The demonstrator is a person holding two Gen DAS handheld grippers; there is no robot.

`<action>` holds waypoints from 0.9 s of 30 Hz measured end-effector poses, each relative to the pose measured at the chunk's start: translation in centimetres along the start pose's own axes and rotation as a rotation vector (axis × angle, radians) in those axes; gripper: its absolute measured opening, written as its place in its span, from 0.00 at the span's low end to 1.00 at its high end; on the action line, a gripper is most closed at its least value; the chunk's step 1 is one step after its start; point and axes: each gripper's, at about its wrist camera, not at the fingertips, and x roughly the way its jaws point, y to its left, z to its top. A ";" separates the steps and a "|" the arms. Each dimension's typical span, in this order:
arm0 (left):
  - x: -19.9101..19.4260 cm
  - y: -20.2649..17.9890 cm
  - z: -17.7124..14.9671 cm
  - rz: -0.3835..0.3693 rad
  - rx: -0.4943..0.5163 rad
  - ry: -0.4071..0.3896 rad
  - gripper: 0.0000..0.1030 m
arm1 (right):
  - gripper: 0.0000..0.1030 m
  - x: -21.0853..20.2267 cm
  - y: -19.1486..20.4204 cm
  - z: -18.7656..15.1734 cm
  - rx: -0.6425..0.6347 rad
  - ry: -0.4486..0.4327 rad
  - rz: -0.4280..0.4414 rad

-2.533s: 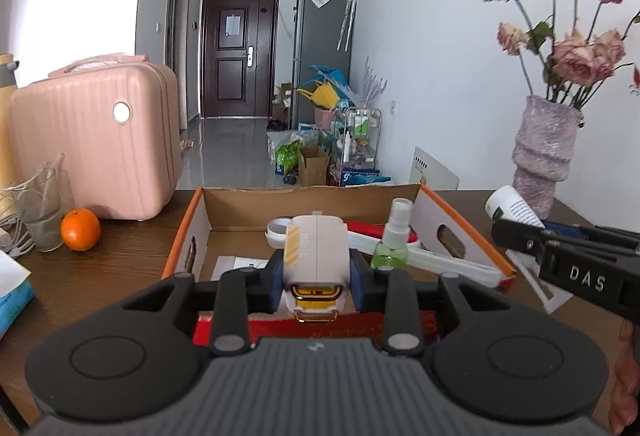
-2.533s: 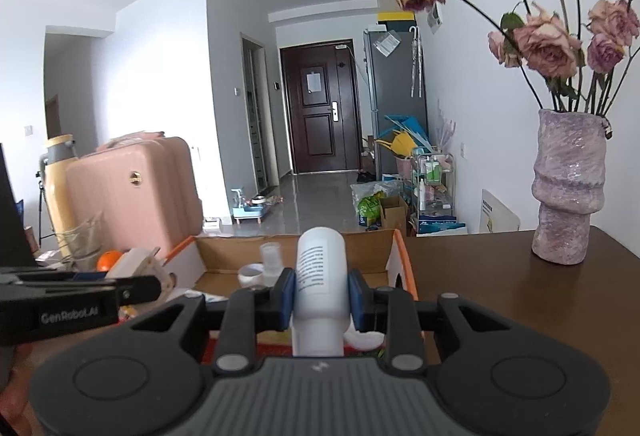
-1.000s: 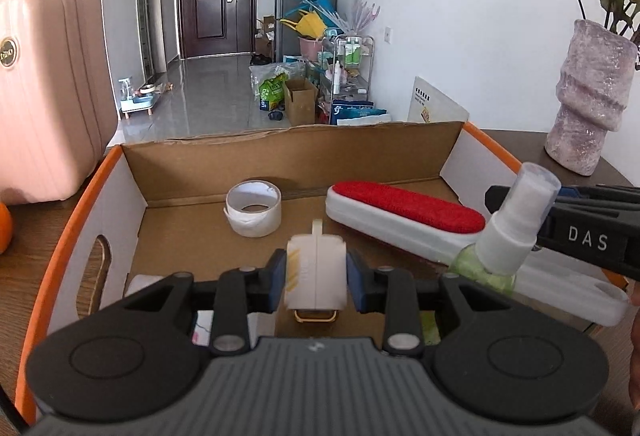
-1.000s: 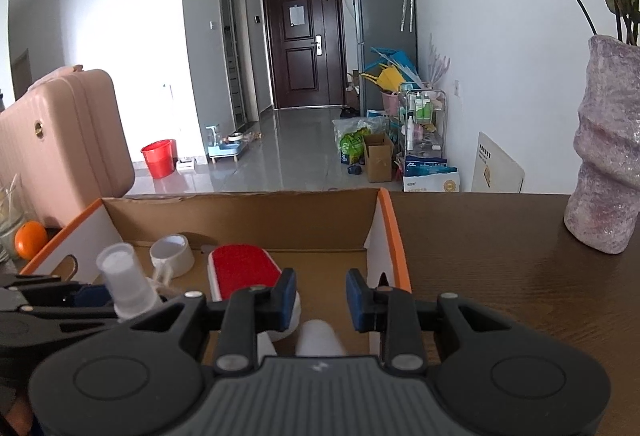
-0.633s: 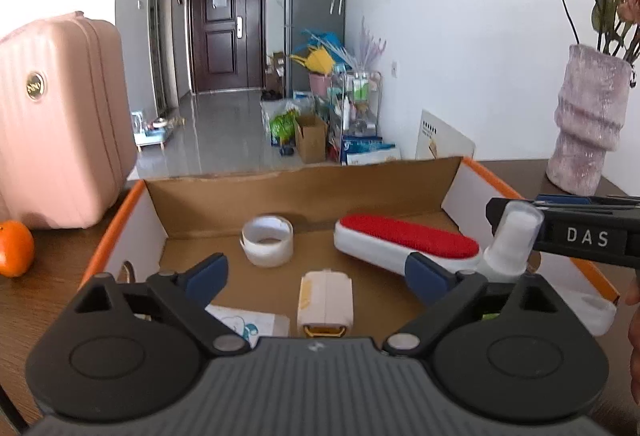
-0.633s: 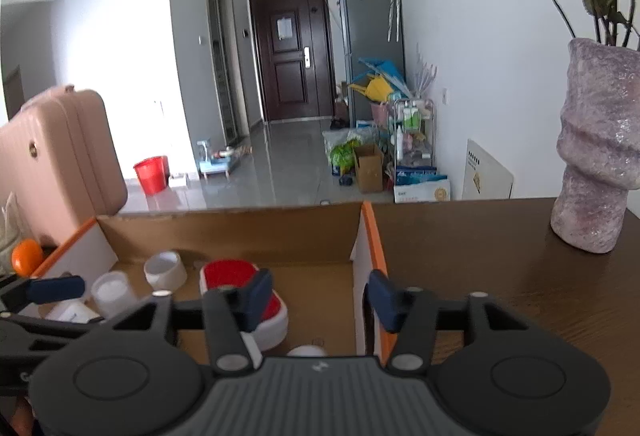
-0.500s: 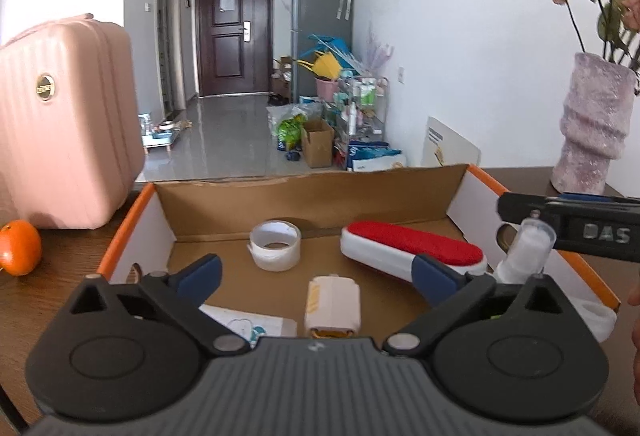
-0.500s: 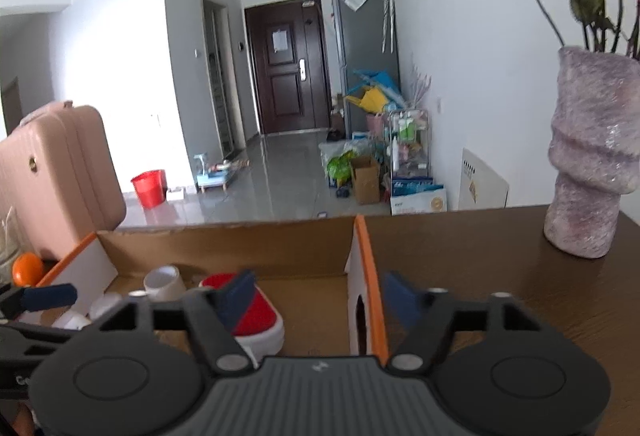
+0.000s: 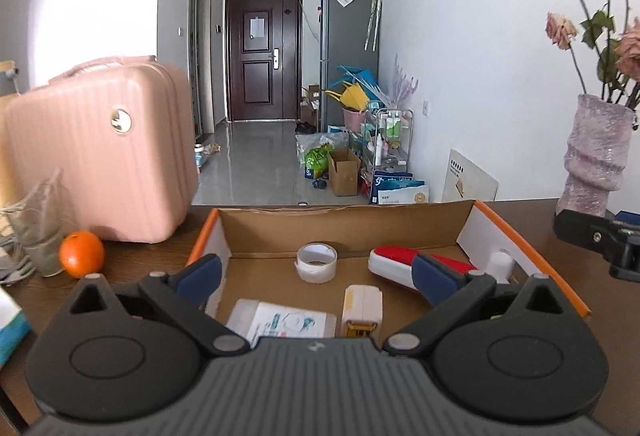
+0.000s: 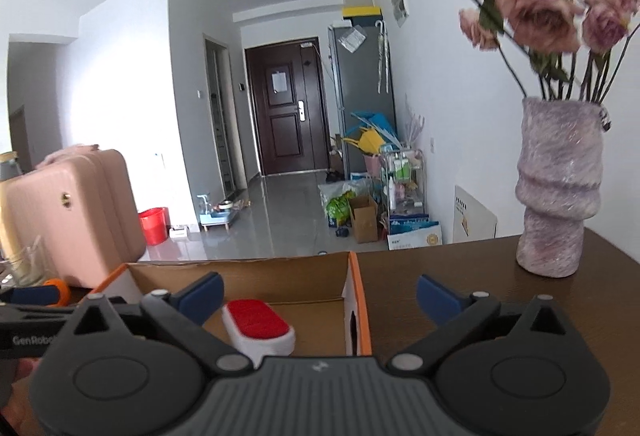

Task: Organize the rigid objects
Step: 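Withdraw both tools from the box back to the caps on the table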

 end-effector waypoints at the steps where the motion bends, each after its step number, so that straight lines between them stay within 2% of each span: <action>1: -0.9 0.2 0.1 0.001 0.001 -0.003 1.00 | 1.00 -0.8 0.3 -0.1 -0.005 -0.004 0.003; 11: -10.3 1.0 -0.4 0.001 -0.004 -0.062 1.00 | 1.00 -9.5 2.6 -1.2 -0.023 -0.039 0.032; 18: -16.3 1.5 -2.1 -0.013 0.006 -0.085 1.00 | 1.00 -14.5 3.7 -2.5 -0.046 -0.051 0.033; 27: -20.6 2.8 -5.5 -0.030 -0.002 -0.058 1.00 | 1.00 -19.2 5.0 -5.7 -0.043 -0.031 0.041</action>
